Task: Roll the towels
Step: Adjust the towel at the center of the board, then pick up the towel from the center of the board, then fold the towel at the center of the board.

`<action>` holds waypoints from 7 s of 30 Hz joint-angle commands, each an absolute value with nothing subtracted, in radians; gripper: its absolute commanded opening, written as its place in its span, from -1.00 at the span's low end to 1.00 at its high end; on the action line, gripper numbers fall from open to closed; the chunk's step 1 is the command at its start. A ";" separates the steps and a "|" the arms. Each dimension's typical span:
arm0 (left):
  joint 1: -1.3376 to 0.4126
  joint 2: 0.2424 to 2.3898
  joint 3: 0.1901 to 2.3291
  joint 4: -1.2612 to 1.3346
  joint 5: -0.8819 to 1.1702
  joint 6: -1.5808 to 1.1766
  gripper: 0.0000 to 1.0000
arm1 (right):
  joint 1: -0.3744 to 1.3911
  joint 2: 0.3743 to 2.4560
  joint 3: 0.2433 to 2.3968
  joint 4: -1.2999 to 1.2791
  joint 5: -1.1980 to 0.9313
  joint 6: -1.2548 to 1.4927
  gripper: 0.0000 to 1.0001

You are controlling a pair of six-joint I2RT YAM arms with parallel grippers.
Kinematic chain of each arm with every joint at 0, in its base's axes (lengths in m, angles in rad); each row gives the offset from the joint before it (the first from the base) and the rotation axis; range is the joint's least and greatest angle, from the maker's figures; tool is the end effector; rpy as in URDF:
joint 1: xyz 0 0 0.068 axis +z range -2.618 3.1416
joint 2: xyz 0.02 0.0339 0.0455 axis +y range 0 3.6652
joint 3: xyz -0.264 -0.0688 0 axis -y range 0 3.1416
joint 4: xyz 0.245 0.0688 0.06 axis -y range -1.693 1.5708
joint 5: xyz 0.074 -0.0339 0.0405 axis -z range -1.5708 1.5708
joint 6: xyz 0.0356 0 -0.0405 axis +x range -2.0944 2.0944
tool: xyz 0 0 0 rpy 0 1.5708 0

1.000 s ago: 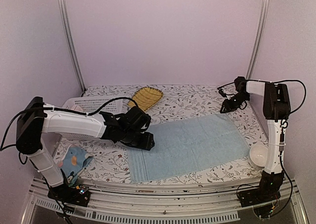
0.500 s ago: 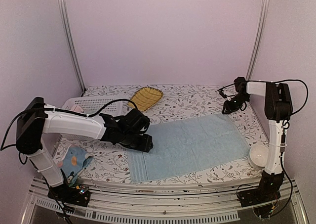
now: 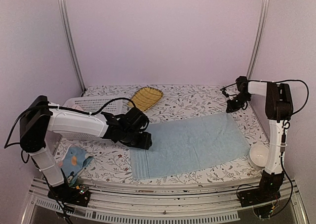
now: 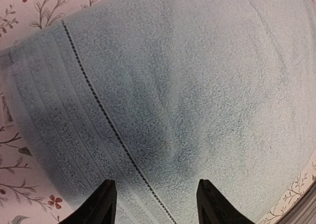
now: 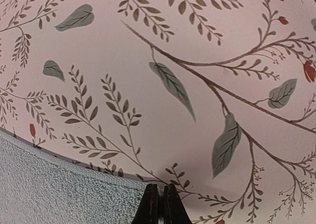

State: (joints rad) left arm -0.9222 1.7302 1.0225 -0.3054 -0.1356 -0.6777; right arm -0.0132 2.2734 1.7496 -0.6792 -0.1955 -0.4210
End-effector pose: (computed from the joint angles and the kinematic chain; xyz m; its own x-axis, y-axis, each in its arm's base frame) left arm 0.2122 -0.2720 0.1678 -0.8673 0.1157 -0.4842 0.2601 0.9346 -0.2425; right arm 0.4720 0.0007 0.1428 -0.8283 -0.3900 -0.4022 -0.4332 0.9011 0.0185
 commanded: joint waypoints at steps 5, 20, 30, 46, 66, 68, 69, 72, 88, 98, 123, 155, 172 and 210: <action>-0.815 1.850 1.206 -0.323 -0.175 -0.702 0.09 | -0.075 2.286 1.806 -0.631 -0.115 -0.411 -0.95; -0.670 2.096 1.510 -0.525 -0.315 -0.682 -0.04 | -0.080 2.263 1.764 -0.628 -0.186 -0.411 -0.94; -0.592 2.141 1.533 -0.440 -0.134 -0.656 -0.01 | -0.080 2.261 1.752 -0.633 -0.210 -0.411 -0.94; -0.565 2.226 1.572 -0.334 0.000 -0.581 -0.45 | -0.080 2.263 1.738 -0.633 -0.222 -0.416 -0.94; -0.563 2.067 1.527 -0.312 -0.183 -0.459 -1.00 | -0.099 2.233 1.837 -0.653 -0.262 -0.389 -0.95; -0.561 2.029 1.505 -0.295 -0.215 -0.447 -1.00 | -0.101 2.222 1.856 -0.653 -0.272 -0.387 -0.95; -0.561 2.013 1.492 -0.283 -0.224 -0.443 -1.00 | -0.103 2.219 1.866 -0.655 -0.279 -0.389 -0.95; -0.558 1.978 1.458 -0.248 -0.235 -0.436 -1.00 | -0.107 2.221 1.894 -0.654 -0.307 -0.398 -0.95; -0.544 1.858 1.404 -0.229 -0.240 -0.374 -1.00 | -0.145 2.144 1.841 -0.570 -0.468 -0.426 -0.95; -0.532 1.841 1.376 -0.224 -0.222 -0.367 -1.00 | -0.158 2.216 1.920 -0.585 -0.529 -0.436 -0.95; -0.565 1.703 1.161 -0.130 0.148 -0.276 -1.00 | -0.225 1.936 1.443 -0.491 -0.547 -0.609 -0.95; -0.692 1.679 1.052 -0.322 0.092 -0.136 -1.00 | -0.290 1.756 1.136 -0.480 -0.547 -0.622 -0.95; -0.704 1.659 1.009 -0.343 0.133 -0.114 -1.00 | -0.326 1.725 1.061 -0.476 -0.541 -0.642 -0.95; -0.798 1.786 0.936 -0.331 0.155 -0.073 -1.00 | -0.350 1.728 0.899 -0.371 -0.411 -0.670 -0.94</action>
State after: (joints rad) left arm -0.7856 1.7638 0.9508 -0.3111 0.1692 -0.0944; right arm -0.3416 1.7267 0.9039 -0.4084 -0.4526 -0.6594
